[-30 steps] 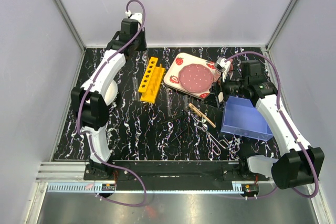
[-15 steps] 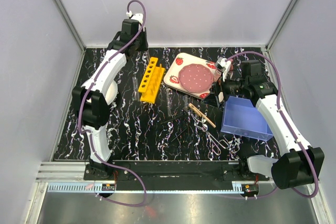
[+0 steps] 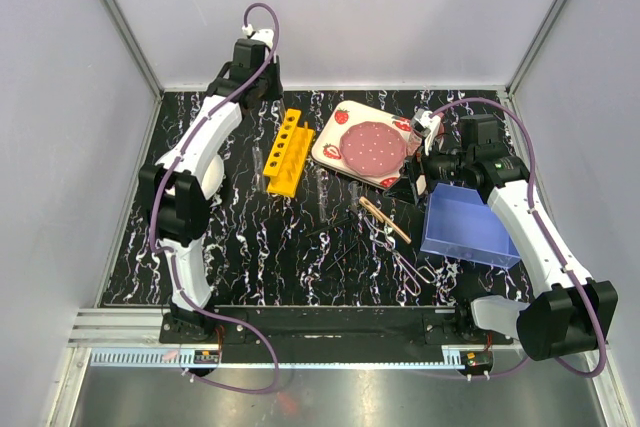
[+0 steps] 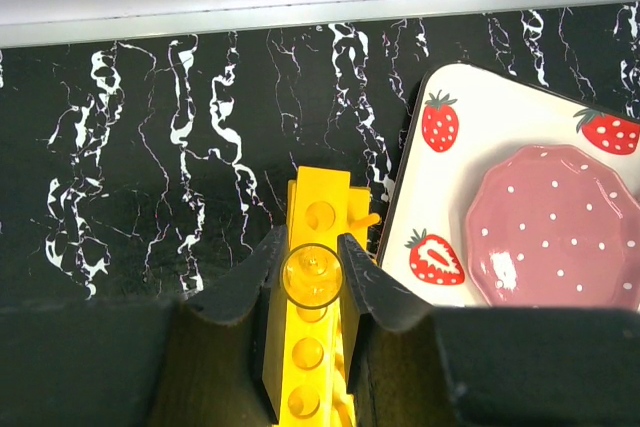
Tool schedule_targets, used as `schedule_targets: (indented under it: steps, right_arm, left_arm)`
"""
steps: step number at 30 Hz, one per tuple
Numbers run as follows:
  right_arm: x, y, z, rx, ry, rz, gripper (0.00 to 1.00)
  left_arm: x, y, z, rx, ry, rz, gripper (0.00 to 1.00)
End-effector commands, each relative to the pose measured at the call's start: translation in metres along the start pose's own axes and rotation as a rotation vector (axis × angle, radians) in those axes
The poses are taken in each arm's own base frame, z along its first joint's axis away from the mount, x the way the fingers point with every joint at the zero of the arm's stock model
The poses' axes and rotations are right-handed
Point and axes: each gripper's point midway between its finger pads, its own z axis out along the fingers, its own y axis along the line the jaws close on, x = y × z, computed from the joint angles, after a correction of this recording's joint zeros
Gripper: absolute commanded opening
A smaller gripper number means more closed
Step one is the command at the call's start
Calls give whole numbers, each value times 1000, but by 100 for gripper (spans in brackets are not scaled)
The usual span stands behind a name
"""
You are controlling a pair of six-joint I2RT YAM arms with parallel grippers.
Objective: Organize the chemistry lab equipment
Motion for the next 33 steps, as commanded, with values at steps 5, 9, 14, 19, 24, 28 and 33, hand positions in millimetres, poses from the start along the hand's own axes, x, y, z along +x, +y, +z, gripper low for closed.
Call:
schedule_targets:
  steps: [5,9,14,19,24,28,33]
  right_arm:
    - [-9,5,-3,-18,-39,-24,100]
    - [-9,4,-3,-15,-39,-25,100]
    - [-9,2,-3,-10,-37,-25,100]
    - [-7,2,-2,-13,-33,-22,100]
    - [-8,2,-1,-15,-33,-22,100]
    - [-7,1,-1,-16,-31,-18,100]
    - [-7,1,-1,-16,-32,-19,100]
  left_arm:
    - [-4,-2,3,23,-33,6,15]
    - [11,-2,15,28,-4,25,15]
    - [29,0,30,19,32,55,15]
    - [46,1,42,12,66,76,15]
    - [54,-1,45,3,75,108,15]
    - [60,-2,45,1,79,114,15]
    - [62,-3,42,-12,70,130,15]
